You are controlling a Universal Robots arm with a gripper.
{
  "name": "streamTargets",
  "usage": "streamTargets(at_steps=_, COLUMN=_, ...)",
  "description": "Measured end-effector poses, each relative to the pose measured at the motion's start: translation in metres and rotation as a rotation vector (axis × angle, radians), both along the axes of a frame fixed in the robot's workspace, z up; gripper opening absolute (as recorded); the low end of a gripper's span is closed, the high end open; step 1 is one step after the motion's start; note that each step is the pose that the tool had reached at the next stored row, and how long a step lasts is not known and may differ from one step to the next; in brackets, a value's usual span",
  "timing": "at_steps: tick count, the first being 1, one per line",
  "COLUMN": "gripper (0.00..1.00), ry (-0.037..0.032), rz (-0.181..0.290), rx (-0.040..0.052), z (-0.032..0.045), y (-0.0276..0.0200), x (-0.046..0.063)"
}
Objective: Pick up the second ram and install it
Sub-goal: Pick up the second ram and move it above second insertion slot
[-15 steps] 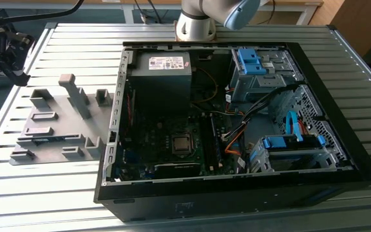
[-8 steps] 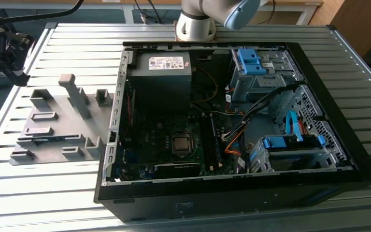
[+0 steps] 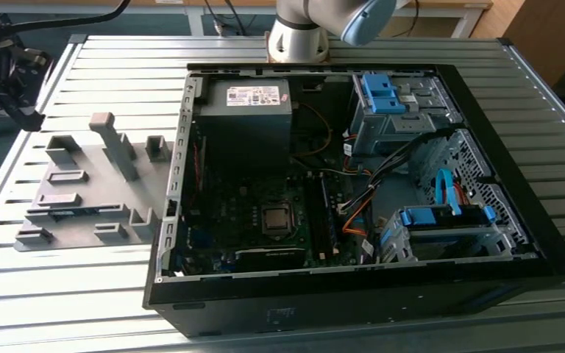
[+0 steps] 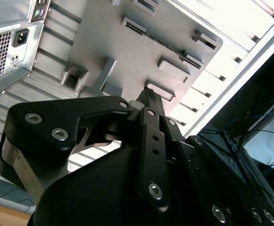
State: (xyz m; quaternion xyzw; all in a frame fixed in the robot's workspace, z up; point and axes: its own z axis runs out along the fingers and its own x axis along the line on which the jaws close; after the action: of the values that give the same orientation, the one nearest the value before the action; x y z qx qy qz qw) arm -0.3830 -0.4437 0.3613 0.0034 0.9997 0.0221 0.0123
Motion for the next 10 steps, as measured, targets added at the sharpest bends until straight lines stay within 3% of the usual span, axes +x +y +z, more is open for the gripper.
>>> streamTargets(at_steps=3, gripper=0.11, ry=-0.0002, rz=0.032, rx=-0.0024, z=-0.0004, y=0.0, x=0.0001)
streamTargets(at_steps=7, gripper=0.11, ry=0.0004, rz=0.062, rx=-0.0249, z=-0.0004, y=0.0, x=0.0002)
streamTargets(at_steps=10, gripper=0.11, ry=0.0002, rz=0.089, rx=-0.0258, z=-0.0008, y=0.0, x=0.0001)
